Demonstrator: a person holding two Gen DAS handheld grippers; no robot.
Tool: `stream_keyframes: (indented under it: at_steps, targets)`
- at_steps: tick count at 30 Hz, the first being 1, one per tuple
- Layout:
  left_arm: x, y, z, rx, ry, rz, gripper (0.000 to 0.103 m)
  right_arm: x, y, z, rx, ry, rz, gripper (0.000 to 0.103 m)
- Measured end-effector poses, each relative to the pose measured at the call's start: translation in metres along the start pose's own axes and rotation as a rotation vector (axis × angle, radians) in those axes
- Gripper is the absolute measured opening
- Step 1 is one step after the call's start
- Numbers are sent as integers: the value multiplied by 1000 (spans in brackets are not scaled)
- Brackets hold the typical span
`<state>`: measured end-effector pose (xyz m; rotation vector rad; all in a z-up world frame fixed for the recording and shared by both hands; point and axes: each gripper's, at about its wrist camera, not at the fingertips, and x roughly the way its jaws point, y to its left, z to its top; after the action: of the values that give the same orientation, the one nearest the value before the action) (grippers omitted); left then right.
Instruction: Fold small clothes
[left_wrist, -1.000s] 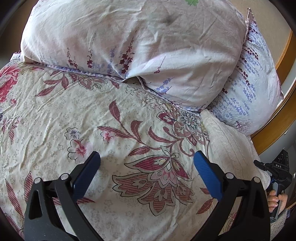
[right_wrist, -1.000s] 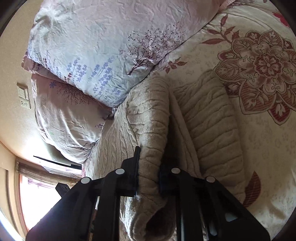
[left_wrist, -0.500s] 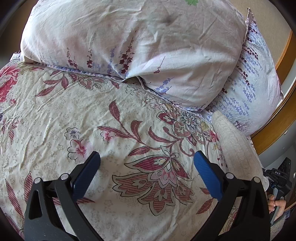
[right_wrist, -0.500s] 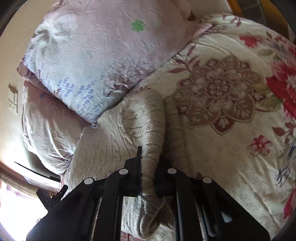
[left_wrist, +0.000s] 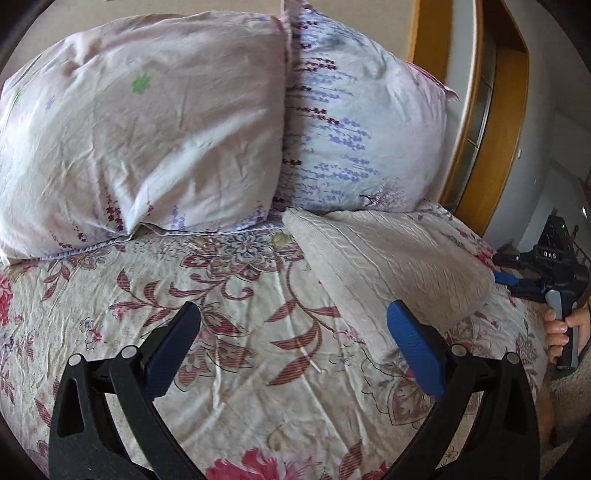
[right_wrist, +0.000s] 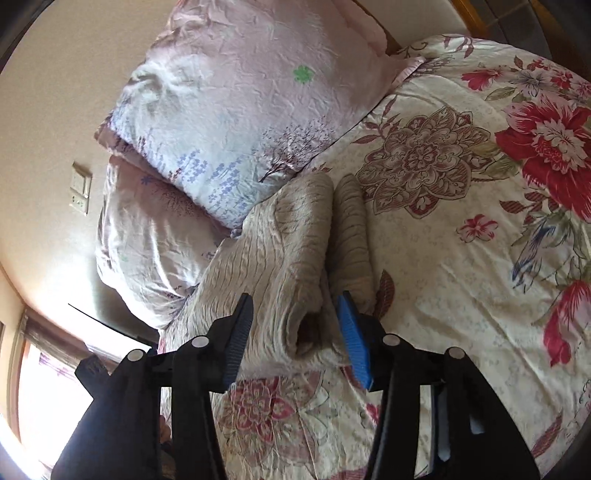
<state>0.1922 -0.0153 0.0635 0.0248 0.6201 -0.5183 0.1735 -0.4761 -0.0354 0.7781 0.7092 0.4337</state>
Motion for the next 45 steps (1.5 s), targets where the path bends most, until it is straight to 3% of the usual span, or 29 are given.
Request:
stream_keyframes:
  at_steps: [3,6,8,11,14,16,25,33,37,39,40,41,42,45]
  targets:
    - [7,-23,-6,75,39,-4,101,3,8,-8,-55,12,-3,46]
    - [18,-41,-13,146,80,40,101,15,9,-13,-71,47,-19,44]
    - [24,-50,-17,188,101,62,101,24,13,-16,-105,68,-20,16]
    - [34,-63,-19,246,125,109,101,24,25,-18,-191,31,-86,12]
    - [43,-69,-21,271,146,165,101,4,29,-11,-188,-61,-97,11]
    - [49,-69,-19,257,157,188,101,-2,28,-9,-190,-73,-114,11]
    - [62,-55,-17,170,202,256,101,23,9,-25,-161,35,-199,10]
    - [82,-28,-23,-14,322,209,101,27,5,-31,-158,48,-191,11]
    - [64,-34,-24,65,302,173,101,19,3,-25,-139,59,-160,12]
    - [44,-31,-23,98,261,149,101,7,4,-17,-122,38,-139,23]
    - [34,-26,-22,91,235,129,101,-1,4,-12,-118,11,-142,36]
    - [26,-19,-19,62,211,106,101,-8,5,-4,-114,-21,-140,50]
    - [19,-10,-14,19,186,78,101,-13,5,4,-104,-44,-128,54]
    - [22,10,5,-118,146,56,101,-5,5,33,-56,-38,-73,54]
